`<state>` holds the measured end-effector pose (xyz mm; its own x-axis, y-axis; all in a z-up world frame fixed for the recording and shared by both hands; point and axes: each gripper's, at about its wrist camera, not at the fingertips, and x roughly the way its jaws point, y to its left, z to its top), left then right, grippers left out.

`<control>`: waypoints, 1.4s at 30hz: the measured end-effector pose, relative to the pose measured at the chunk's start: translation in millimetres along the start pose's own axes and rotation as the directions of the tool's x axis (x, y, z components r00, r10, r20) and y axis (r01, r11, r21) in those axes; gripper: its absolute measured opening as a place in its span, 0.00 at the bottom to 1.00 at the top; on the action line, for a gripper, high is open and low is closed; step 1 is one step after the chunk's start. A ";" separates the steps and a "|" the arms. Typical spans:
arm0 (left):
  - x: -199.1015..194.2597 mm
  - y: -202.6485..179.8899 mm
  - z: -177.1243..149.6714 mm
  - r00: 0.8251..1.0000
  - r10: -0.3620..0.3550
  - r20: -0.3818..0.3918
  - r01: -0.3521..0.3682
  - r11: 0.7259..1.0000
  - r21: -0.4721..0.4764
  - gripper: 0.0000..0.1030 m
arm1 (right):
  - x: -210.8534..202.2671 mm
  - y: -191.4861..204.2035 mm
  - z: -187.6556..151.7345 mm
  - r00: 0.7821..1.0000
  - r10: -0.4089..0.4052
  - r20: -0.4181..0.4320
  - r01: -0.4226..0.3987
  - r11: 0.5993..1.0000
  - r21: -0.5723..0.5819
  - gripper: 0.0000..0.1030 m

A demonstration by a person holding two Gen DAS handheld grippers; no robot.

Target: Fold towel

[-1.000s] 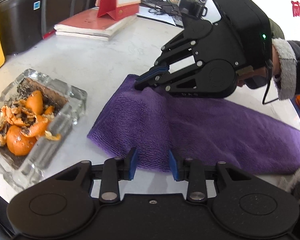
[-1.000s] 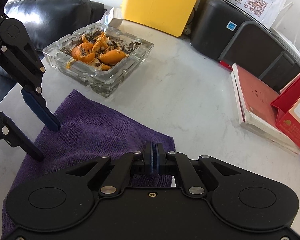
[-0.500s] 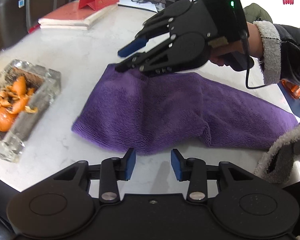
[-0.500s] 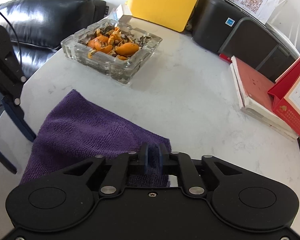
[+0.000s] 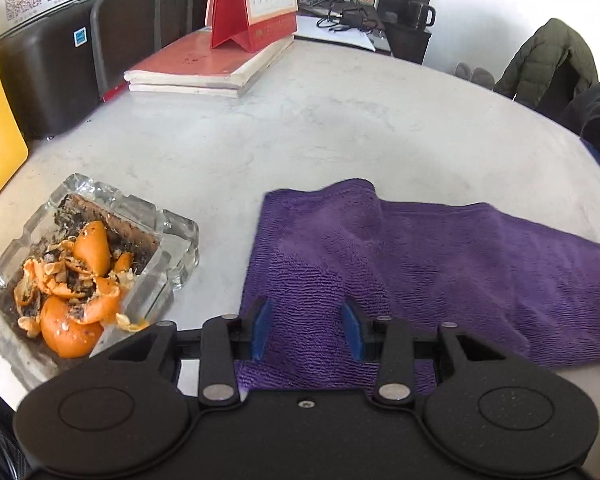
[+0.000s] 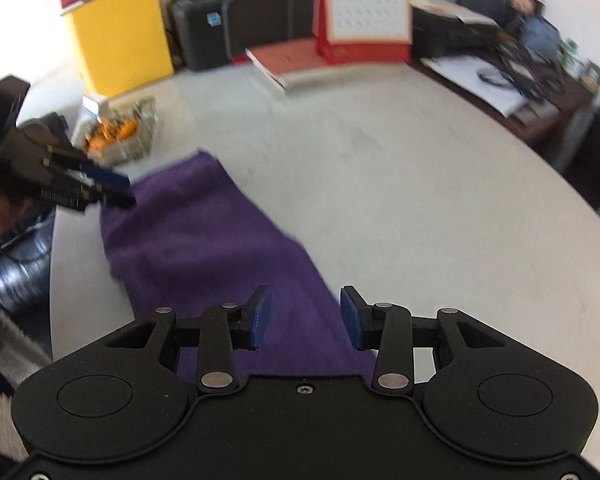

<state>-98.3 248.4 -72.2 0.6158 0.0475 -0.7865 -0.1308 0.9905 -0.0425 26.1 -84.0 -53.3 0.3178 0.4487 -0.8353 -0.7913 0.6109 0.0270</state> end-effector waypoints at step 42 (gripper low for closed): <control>15.1 -122.3 2.8 0.985 -0.111 -0.132 0.148 0.938 0.314 0.39 | -118.7 -124.7 -243.3 0.943 -0.302 -0.136 0.331 0.838 0.434 0.36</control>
<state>-70.8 128.3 -77.1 0.5186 -0.0804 -0.8512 0.2127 0.9764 0.0373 -40.0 -372.1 -91.2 0.4680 0.1498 -0.8710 -0.3309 0.9435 -0.0156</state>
